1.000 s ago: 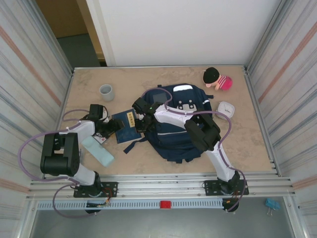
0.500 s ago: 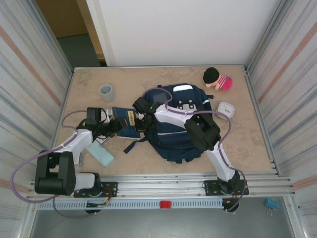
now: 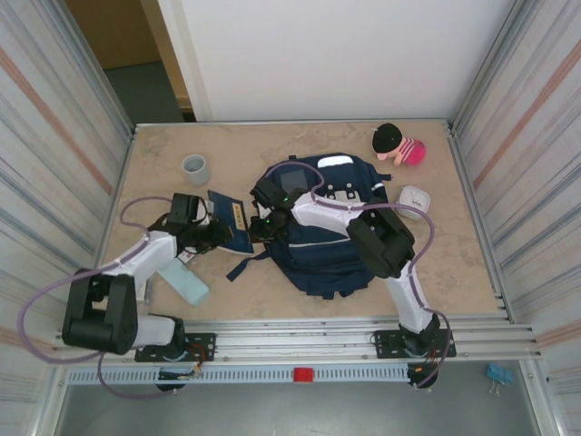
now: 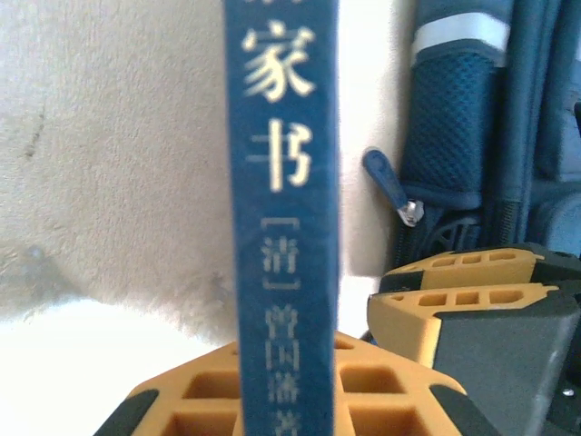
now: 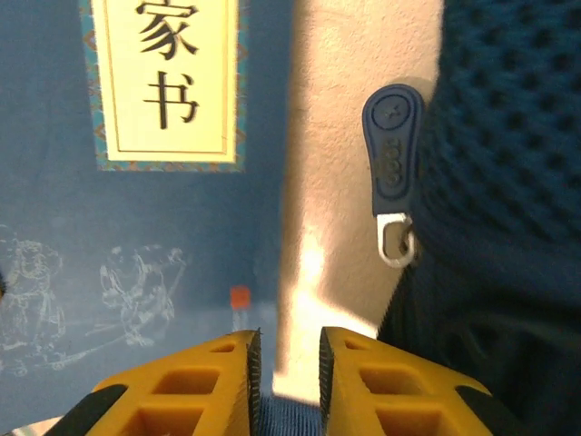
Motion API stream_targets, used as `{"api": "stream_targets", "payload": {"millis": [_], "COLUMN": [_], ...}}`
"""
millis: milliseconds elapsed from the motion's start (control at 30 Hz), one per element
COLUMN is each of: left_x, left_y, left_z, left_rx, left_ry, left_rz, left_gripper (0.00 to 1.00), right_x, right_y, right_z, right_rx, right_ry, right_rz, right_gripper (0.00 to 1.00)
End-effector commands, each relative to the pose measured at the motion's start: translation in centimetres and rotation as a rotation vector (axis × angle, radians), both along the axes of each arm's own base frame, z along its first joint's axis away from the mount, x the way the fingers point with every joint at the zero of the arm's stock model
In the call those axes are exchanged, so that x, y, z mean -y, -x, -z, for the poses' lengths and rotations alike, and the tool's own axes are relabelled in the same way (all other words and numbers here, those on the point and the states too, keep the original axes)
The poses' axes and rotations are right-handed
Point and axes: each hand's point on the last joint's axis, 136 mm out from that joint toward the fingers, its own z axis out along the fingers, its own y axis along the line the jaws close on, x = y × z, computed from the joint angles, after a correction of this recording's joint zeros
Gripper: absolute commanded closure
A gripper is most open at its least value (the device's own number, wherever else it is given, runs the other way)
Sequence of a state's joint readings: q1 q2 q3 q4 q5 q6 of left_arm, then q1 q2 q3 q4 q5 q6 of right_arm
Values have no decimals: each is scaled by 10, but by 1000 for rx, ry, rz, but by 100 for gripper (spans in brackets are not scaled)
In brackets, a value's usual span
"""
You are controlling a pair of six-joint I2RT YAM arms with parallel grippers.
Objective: Pack books, pencil case, and school supplies into a backpack
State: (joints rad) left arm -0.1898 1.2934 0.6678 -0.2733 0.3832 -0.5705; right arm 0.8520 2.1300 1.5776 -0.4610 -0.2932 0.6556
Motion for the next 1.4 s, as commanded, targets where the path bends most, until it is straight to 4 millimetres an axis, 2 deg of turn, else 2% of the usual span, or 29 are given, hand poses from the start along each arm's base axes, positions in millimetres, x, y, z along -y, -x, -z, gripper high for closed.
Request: {"api": "stream_targets", "payload": {"millis": [0, 133, 200, 300, 400, 467, 600, 767, 967, 1200, 1300, 1367], "left_x": [-7, -2, 8, 25, 44, 57, 83, 113, 136, 143, 145, 148], "left_y": [-2, 1, 5, 17, 31, 39, 48, 61, 73, 79, 80, 81], "left_z": [-49, -115, -158, -209, -247, -263, -275, -286, -302, -313, -320, -324], "left_rx": [140, 357, 515, 715, 861, 918, 957, 1009, 1061, 1086, 1110, 1111], "left_ry": [-81, -54, -29, -21, 50, 118, 184, 275, 400, 457, 485, 512], "left_rz": [20, 64, 121, 205, 293, 359, 473, 604, 725, 764, 772, 789], "left_gripper": [100, 100, 100, 100, 100, 100, 100, 100, 100, 100, 100, 100], "right_x": [1, 18, 31, 55, 82, 103, 139, 164, 173, 174, 174, 174], "right_y": [-15, -19, -18, -18, -17, -18, -14, -2, 15, 33, 39, 41], "right_z": [-79, -150, -183, -229, -265, -283, -312, -336, -342, -360, -367, -369], "right_rx": [97, 214, 276, 374, 451, 496, 585, 619, 570, 597, 625, 641], "right_ry": [-166, -301, -374, -485, -576, -607, -639, -704, -781, -857, -891, -902], "right_rz": [39, 64, 71, 83, 84, 79, 40, -45, -142, -223, -250, -252], "right_gripper": [71, 67, 65, 64, 62, 61, 59, 57, 55, 45, 39, 31]}}
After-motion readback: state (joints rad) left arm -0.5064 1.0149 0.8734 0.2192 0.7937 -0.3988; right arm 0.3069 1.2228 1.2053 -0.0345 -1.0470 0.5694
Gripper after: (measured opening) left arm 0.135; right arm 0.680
